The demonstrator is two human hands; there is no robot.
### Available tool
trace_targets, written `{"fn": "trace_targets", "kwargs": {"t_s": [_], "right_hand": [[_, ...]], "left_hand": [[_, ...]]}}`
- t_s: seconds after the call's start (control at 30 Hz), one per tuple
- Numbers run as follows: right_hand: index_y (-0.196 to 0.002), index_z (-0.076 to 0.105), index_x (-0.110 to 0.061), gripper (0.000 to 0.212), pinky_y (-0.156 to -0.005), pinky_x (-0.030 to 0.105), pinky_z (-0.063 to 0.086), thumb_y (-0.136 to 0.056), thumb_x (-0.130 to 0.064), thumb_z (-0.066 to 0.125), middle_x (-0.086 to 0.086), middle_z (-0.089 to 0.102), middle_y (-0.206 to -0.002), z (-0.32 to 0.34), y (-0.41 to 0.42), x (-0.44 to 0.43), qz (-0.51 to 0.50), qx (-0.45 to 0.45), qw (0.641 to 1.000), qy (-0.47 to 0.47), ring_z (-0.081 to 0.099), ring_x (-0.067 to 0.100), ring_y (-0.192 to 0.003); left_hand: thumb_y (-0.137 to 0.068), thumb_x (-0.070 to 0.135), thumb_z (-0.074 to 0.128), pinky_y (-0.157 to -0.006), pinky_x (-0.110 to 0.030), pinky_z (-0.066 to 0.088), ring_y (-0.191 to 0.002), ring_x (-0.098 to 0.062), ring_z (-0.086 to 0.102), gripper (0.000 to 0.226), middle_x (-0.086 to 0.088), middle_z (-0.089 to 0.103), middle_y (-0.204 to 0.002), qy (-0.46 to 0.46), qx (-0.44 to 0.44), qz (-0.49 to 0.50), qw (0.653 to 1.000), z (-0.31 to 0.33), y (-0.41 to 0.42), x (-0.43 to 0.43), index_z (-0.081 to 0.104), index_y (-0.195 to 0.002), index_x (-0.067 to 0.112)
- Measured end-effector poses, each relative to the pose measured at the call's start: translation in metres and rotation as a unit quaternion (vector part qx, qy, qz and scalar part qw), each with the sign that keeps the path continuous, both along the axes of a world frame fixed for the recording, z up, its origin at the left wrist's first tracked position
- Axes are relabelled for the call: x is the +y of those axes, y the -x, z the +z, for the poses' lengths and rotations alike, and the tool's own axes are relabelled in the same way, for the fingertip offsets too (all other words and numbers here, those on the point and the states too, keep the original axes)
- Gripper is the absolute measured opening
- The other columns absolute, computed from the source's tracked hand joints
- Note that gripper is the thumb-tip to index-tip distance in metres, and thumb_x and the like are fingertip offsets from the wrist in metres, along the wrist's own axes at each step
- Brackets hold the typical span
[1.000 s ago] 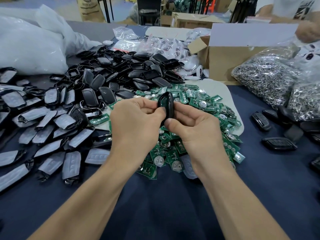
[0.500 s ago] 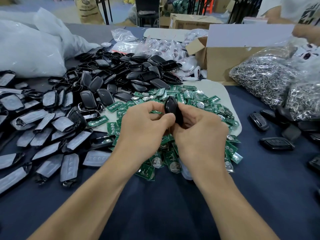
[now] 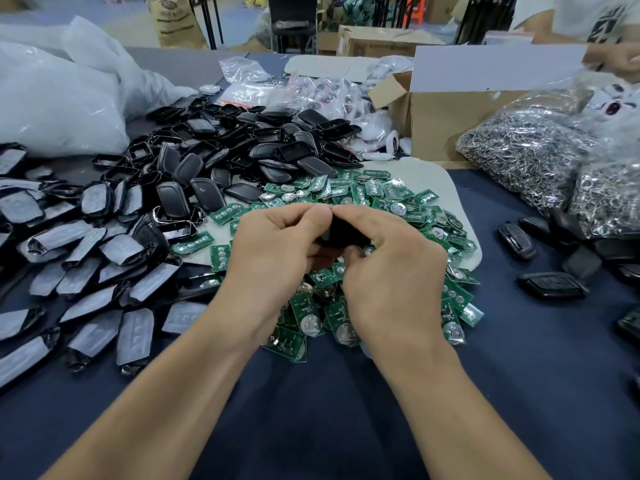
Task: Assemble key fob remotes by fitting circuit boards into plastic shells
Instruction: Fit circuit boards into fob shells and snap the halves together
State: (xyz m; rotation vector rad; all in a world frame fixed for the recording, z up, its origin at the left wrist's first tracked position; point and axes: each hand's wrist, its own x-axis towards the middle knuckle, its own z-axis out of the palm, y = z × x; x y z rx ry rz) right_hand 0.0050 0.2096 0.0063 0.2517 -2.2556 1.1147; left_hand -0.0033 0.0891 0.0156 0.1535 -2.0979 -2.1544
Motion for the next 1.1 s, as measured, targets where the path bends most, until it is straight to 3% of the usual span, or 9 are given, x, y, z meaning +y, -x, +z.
{"fn": "trace_targets", "kwargs": {"t_s": [0.13,0.27,0.33,0.47,0.53,0.8,0.9,0.97,1.1], "right_hand": [[-0.119,0.077,-0.030,0.057,-0.099,0.033,0.057,-0.074,0.005,0.077,-0.012,0.077,-0.112,-0.001,0.005,0.007,0.026,-0.047,0.998,0.024,0.071,0.005,-0.105],[-0.116,0.074,-0.042,0.059,-0.082,0.019,0.060,-0.076,0.001,0.080,-0.034,0.071,-0.089,0.002,0.011,0.016,0.071,-0.133,0.981,0.123,0.072,-0.006,-0.088],[-0.110,0.080,-0.037,0.053,-0.078,0.016,0.059,-0.075,0.003,0.080,-0.024,0.076,-0.095,0.002,0.014,0.023,0.096,-0.151,0.973,0.143,0.073,-0.006,-0.085],[-0.104,0.081,-0.035,0.056,-0.090,0.033,0.062,-0.069,0.009,0.083,-0.014,0.080,-0.100,0.004,0.020,0.032,0.169,-0.189,0.944,0.211,0.076,0.004,-0.097],[-0.104,0.081,-0.030,0.058,-0.094,0.035,0.061,-0.065,0.014,0.084,-0.010,0.080,-0.102,0.003,0.022,0.035,0.201,-0.207,0.926,0.244,0.076,0.009,-0.101],[-0.112,0.081,-0.030,0.052,-0.090,0.033,0.061,-0.071,0.002,0.085,-0.013,0.080,-0.103,-0.002,0.019,0.032,0.162,-0.191,0.954,0.167,0.076,0.004,-0.096],[-0.113,0.079,-0.036,0.053,-0.085,0.025,0.062,-0.075,0.000,0.083,-0.017,0.079,-0.102,-0.002,0.015,0.030,0.124,-0.155,0.973,0.117,0.074,-0.002,-0.089],[-0.116,0.079,-0.032,0.054,-0.094,0.025,0.059,-0.077,0.005,0.080,-0.016,0.078,-0.109,-0.003,0.012,0.026,0.110,-0.134,0.981,0.084,0.072,-0.002,-0.098],[-0.118,0.078,-0.017,0.055,-0.107,0.023,0.048,-0.073,0.015,0.076,-0.002,0.076,-0.120,-0.004,0.010,0.019,0.081,-0.065,0.995,0.011,0.063,0.003,-0.118]], "left_hand": [[-0.097,0.009,0.068,-0.067,-0.028,0.062,-0.076,-0.025,0.078,0.022,-0.008,0.081,-0.092,-0.052,-0.008,-0.059,0.997,0.004,0.003,-0.013,0.083,-0.103,0.023],[-0.079,0.005,0.080,-0.074,-0.031,0.064,-0.081,-0.023,0.077,0.042,-0.012,0.080,-0.104,-0.034,0.030,-0.127,0.991,0.002,0.004,-0.026,0.076,-0.119,0.018],[-0.070,0.011,0.083,-0.072,-0.028,0.063,-0.081,-0.022,0.076,0.046,-0.013,0.080,-0.103,-0.044,0.042,-0.129,0.990,0.000,0.006,-0.027,0.078,-0.116,0.017],[-0.067,0.016,0.085,-0.077,-0.027,0.062,-0.091,-0.021,0.078,0.045,-0.011,0.080,-0.103,-0.047,0.068,-0.124,0.989,-0.004,0.008,-0.028,0.080,-0.112,0.017],[-0.065,0.015,0.085,-0.083,-0.026,0.060,-0.098,-0.022,0.077,0.049,-0.012,0.080,-0.104,-0.042,0.083,-0.125,0.988,-0.005,0.010,-0.029,0.078,-0.113,0.010],[-0.065,0.008,0.086,-0.074,-0.023,0.060,-0.092,-0.020,0.078,0.049,-0.010,0.081,-0.098,0.002,0.084,-0.108,0.991,-0.004,0.007,-0.028,0.077,-0.112,0.004],[-0.074,0.011,0.088,-0.072,-0.027,0.062,-0.087,-0.023,0.079,0.034,-0.009,0.081,-0.095,0.014,0.072,-0.091,0.993,0.000,0.004,-0.026,0.081,-0.107,0.011],[-0.087,0.012,0.082,-0.069,-0.030,0.064,-0.081,-0.026,0.079,0.014,-0.008,0.081,-0.089,0.028,0.059,-0.061,0.996,0.001,0.004,-0.021,0.084,-0.100,0.018],[-0.096,0.004,0.069,-0.069,-0.028,0.064,-0.081,-0.023,0.079,0.028,-0.004,0.081,-0.086,0.056,0.031,-0.037,0.997,0.000,0.004,-0.014,0.083,-0.091,0.027]]}}
